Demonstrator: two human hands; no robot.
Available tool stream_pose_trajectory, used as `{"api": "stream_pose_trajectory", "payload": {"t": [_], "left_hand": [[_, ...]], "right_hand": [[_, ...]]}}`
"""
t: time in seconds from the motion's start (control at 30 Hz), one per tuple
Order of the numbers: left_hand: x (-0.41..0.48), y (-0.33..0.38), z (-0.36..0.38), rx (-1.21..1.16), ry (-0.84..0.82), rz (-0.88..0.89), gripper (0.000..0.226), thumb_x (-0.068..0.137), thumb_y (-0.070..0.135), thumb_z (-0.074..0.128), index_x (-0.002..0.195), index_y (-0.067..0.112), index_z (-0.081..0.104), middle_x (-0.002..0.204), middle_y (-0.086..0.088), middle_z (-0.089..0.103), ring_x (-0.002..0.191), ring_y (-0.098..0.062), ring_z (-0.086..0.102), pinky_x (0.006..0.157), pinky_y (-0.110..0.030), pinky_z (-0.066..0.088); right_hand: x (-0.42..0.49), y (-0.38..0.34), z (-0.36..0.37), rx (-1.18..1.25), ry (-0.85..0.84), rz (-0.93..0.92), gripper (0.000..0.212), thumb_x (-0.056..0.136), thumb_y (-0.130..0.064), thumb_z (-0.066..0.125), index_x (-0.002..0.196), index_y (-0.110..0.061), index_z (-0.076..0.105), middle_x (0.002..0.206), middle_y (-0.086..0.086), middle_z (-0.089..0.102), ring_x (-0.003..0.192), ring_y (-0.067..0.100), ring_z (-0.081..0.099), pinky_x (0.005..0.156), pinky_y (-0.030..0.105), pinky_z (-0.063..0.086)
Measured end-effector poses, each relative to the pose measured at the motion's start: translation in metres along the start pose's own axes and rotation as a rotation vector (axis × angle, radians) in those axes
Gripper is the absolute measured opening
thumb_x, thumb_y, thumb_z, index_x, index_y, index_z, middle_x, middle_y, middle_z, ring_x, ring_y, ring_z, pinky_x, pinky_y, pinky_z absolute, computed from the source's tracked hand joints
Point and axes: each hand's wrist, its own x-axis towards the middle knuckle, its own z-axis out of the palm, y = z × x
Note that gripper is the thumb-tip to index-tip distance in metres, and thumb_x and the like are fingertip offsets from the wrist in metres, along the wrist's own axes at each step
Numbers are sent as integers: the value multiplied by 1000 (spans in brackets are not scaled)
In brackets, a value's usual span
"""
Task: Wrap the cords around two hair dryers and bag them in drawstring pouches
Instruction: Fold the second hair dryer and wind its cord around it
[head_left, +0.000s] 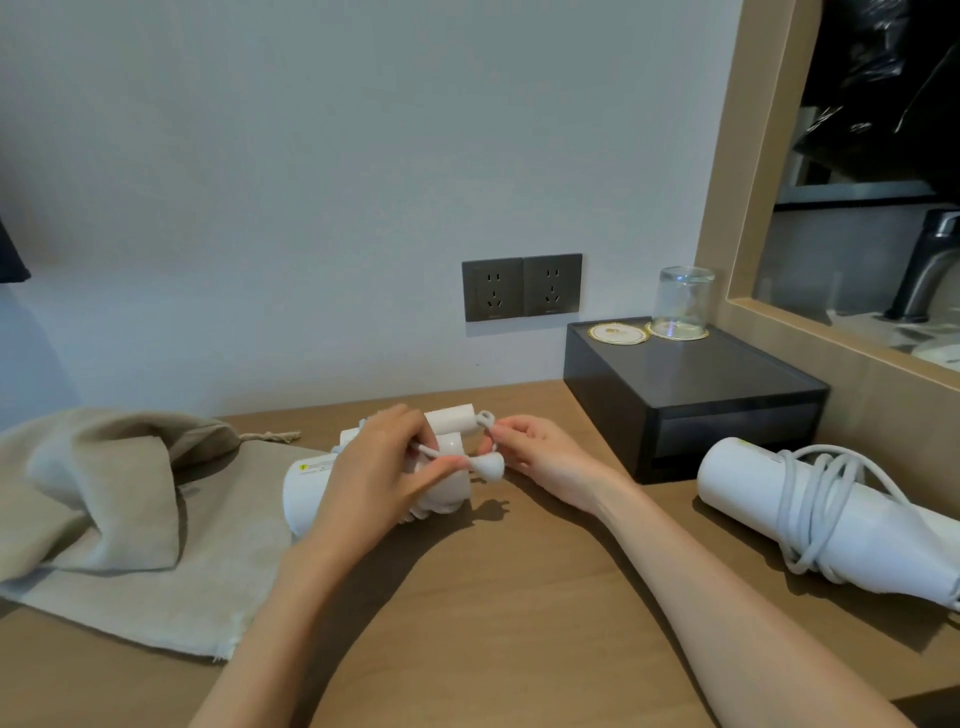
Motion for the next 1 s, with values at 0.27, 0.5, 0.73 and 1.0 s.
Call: {"api": "stream_pose_trajectory", "payload": {"t": [0.27, 0.5, 0.73, 1.0], "left_hand": [[-4, 2, -20, -158, 200, -101, 31, 81, 49, 58, 73, 21, 47, 72, 7, 51, 69, -7, 46, 59, -15, 34], [-4, 22, -16, -28, 327, -73, 26, 79, 48, 58, 75, 22, 57, 70, 12, 51, 68, -10, 48, 61, -15, 35], [-2, 36, -13, -23, 375, -91, 31, 73, 56, 65, 90, 32, 75, 63, 6, 43, 65, -13, 42, 56, -19, 30], [15, 46, -18, -35, 297, -238, 12, 72, 35, 78, 79, 25, 77, 64, 6, 47, 61, -7, 46, 53, -23, 28]], "right_hand": [[-2, -18, 31, 104, 175, -147, 17, 96, -20, 53, 107, -7, 57, 87, 1, 67, 77, 9, 67, 75, 20, 55], [-2, -21, 40, 0, 375, -258, 8, 93, -21, 58, 93, -12, 59, 82, -5, 67, 73, 2, 68, 63, 16, 55], [-3, -19, 44, -82, 501, -339, 12, 93, -18, 59, 82, -16, 59, 74, -1, 66, 66, 10, 66, 60, 27, 58], [-6, -31, 36, 26, 381, -204, 15, 95, -22, 55, 91, -9, 62, 76, -1, 65, 66, 4, 65, 58, 14, 52]]}}
